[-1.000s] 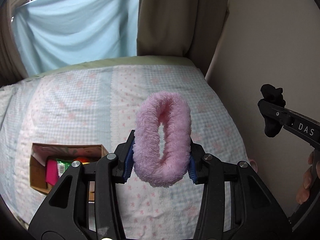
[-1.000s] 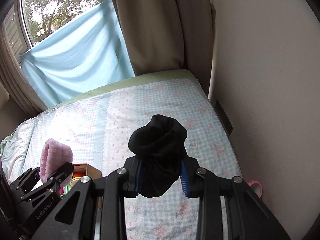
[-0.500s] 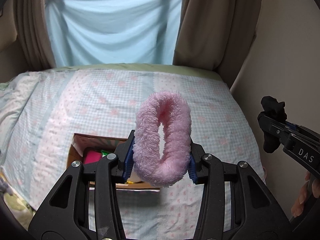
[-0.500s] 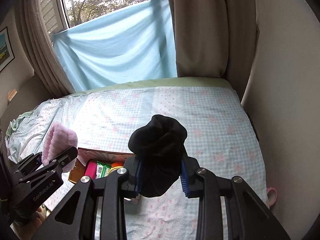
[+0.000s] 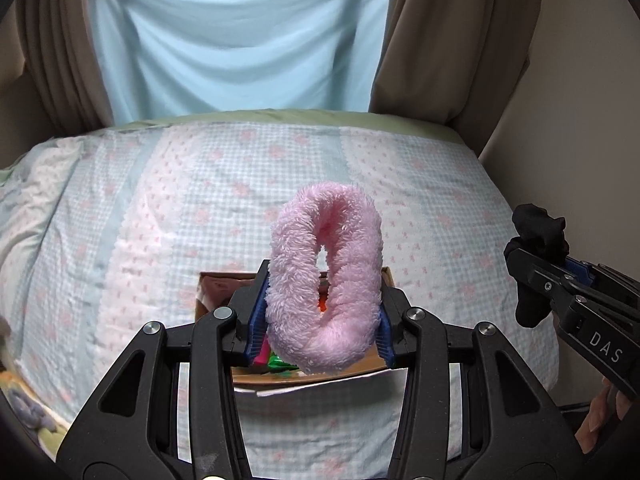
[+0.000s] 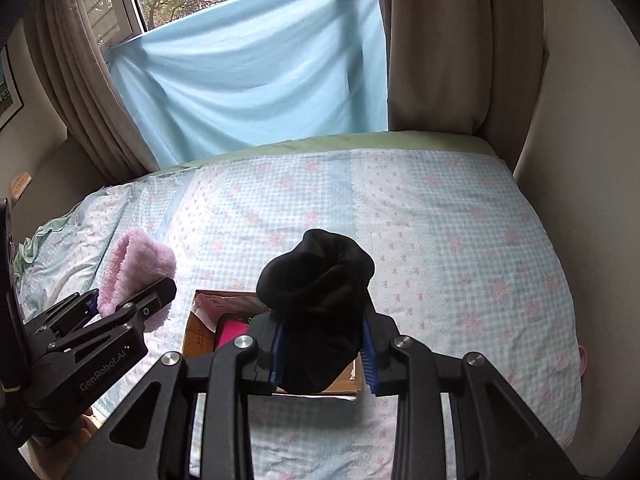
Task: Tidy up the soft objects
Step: 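Carry the scrunchie and black sock over the box with both grippers, then open both grippers to drop the scrunchie and sock into the box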
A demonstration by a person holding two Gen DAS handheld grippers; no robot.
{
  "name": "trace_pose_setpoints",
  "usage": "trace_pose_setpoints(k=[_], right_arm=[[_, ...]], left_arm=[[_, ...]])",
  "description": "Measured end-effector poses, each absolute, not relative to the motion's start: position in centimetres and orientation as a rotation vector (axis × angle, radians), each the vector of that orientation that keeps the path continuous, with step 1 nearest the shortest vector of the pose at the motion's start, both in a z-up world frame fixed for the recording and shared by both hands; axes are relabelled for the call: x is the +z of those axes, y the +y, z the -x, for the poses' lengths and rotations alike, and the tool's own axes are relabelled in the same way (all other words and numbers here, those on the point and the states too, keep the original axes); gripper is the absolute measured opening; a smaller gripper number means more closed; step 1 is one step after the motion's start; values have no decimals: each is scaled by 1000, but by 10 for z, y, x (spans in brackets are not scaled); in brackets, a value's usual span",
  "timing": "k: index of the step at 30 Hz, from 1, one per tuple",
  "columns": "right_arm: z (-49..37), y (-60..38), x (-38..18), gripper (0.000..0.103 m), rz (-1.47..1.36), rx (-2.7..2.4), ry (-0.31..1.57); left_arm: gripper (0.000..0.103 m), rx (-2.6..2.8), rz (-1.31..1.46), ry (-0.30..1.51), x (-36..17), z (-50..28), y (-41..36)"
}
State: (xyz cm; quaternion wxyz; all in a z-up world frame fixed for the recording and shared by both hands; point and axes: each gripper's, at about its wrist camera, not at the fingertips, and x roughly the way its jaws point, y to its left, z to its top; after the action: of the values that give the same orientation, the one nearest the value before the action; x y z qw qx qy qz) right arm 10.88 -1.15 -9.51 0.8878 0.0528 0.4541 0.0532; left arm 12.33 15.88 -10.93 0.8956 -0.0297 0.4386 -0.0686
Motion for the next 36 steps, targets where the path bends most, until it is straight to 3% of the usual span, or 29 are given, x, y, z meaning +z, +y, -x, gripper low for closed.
trace_pose_setpoints(k=[14, 32, 33, 34, 35, 36], right_arm=[[-165, 40, -185, 29, -139, 213, 1213], [-241, 62, -292, 29, -200, 264, 1489], [-243, 62, -292, 34, -218, 265, 1491], [-246, 62, -292, 51, -242, 266, 1492], [-248, 61, -293, 72, -264, 262, 1494], [-249, 59, -293, 82, -281, 252, 1495]], left_arm=[[40, -131, 40, 1095, -194, -171, 231], [41, -146, 13, 1411, -324, -218, 234], [51, -160, 22, 1419, -326, -222, 233], [66, -188, 44, 1423, -326, -225, 232], [103, -202, 50, 1425, -325, -227, 231], [103, -202, 34, 1429, -324, -229, 229]])
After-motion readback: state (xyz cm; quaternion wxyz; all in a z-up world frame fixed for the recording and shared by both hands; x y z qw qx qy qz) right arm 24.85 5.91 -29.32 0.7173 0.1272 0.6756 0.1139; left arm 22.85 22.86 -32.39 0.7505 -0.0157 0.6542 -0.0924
